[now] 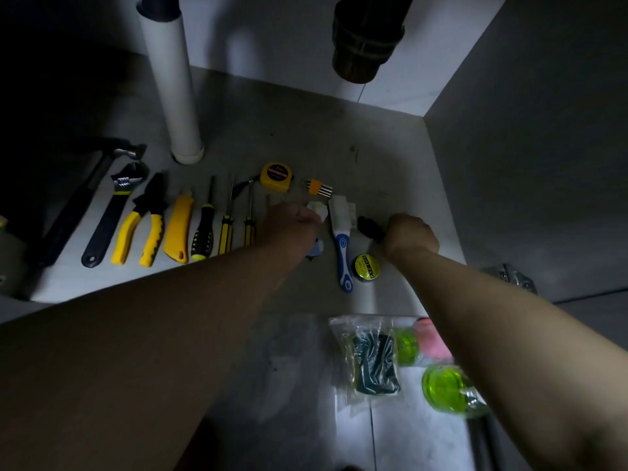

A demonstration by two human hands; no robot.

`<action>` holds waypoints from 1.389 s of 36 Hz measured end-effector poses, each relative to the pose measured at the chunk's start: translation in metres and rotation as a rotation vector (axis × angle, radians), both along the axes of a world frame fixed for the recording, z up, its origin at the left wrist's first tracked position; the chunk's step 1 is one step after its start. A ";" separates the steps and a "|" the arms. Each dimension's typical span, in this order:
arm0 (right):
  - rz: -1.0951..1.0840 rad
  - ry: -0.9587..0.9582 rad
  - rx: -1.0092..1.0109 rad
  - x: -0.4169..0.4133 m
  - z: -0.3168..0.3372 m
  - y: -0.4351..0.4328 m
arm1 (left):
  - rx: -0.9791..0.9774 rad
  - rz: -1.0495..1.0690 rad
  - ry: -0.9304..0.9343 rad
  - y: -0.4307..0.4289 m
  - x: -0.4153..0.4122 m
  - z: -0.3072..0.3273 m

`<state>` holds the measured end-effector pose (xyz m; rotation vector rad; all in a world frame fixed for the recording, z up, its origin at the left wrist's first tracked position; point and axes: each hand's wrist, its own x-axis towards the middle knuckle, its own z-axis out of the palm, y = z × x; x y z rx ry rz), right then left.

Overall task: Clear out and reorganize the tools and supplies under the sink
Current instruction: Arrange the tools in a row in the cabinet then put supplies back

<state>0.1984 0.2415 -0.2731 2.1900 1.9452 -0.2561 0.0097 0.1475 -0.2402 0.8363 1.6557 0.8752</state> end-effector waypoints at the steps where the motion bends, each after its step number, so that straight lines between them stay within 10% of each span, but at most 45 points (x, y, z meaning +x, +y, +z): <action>1: -0.042 0.076 -0.026 0.000 0.001 0.002 | -0.001 0.001 -0.002 0.000 0.001 0.000; 17: -0.206 0.504 -0.057 -0.006 -0.022 0.005 | 0.015 -0.002 0.012 0.004 0.005 -0.007; 35: 0.126 0.312 -0.023 0.101 0.101 -0.096 | 0.202 -0.515 0.253 -0.030 0.062 0.068; 40: 0.007 0.069 -0.144 0.162 0.121 -0.163 | 0.212 -0.844 0.296 -0.064 0.093 0.121; 50: -0.214 0.199 -0.195 0.173 0.065 -0.242 | 0.153 -0.989 0.407 -0.127 0.090 0.165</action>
